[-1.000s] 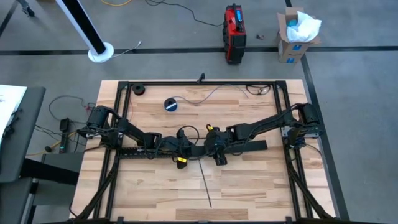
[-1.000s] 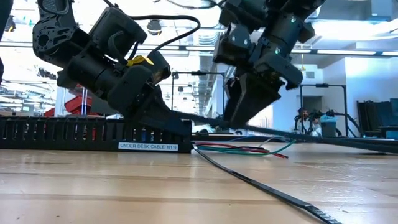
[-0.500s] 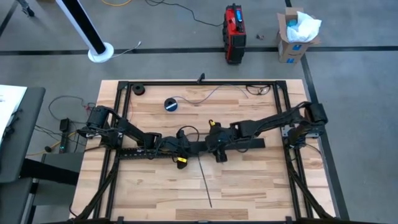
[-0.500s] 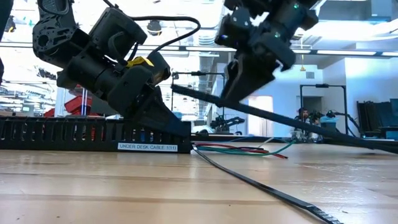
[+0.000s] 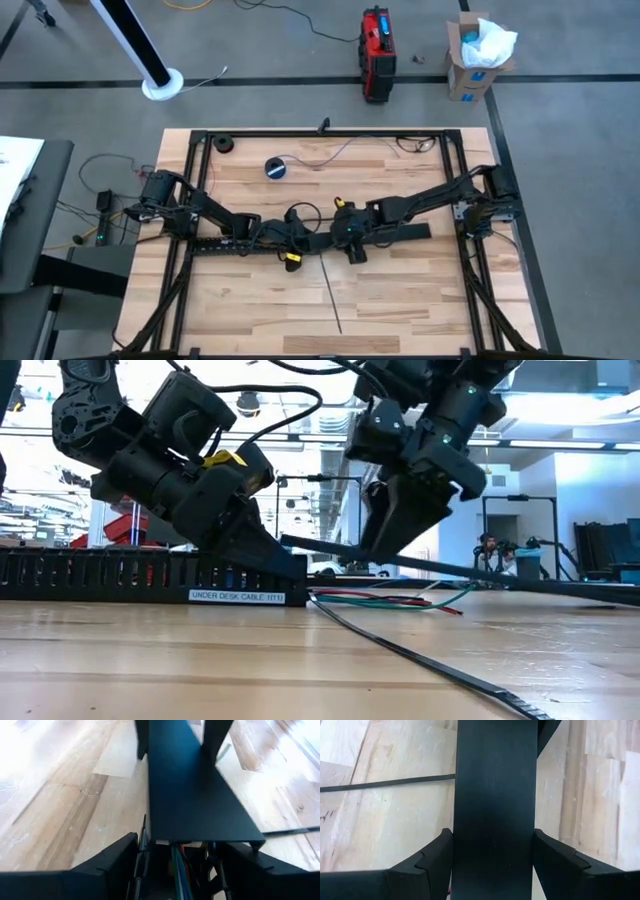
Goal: Ziptie cables
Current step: Close the black cable duct with the black cable duct cover
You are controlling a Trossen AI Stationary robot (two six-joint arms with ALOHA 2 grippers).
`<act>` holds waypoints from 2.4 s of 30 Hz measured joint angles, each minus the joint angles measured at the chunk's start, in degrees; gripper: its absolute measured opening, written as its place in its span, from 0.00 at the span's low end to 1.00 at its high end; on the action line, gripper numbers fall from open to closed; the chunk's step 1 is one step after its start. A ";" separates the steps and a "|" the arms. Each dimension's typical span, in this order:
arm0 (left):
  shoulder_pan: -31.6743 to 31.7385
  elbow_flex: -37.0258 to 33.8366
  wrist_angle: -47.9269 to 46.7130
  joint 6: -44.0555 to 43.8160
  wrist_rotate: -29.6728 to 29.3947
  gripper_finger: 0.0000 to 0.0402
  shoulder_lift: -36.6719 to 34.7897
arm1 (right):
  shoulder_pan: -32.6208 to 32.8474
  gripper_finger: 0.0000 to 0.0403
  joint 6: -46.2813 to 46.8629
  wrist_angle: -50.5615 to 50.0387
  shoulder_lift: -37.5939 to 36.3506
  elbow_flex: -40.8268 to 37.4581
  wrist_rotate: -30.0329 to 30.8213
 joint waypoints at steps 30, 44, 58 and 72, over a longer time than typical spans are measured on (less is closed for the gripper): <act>-0.40 0.02 -0.34 -3.08 -0.59 0.57 0.00 | -1.70 0.56 -0.03 -1.13 0.00 0.04 -0.47; -0.53 0.09 -0.21 -2.82 0.50 0.57 0.00 | -1.50 0.56 1.35 0.33 0.19 -0.04 0.13; -0.48 0.07 -0.19 -3.22 0.09 0.56 0.00 | -0.34 0.56 2.40 -3.85 -0.50 -0.02 3.55; -0.48 0.07 -0.34 -3.50 -0.36 0.52 -0.02 | 1.01 0.56 2.13 -2.61 -3.79 0.02 4.04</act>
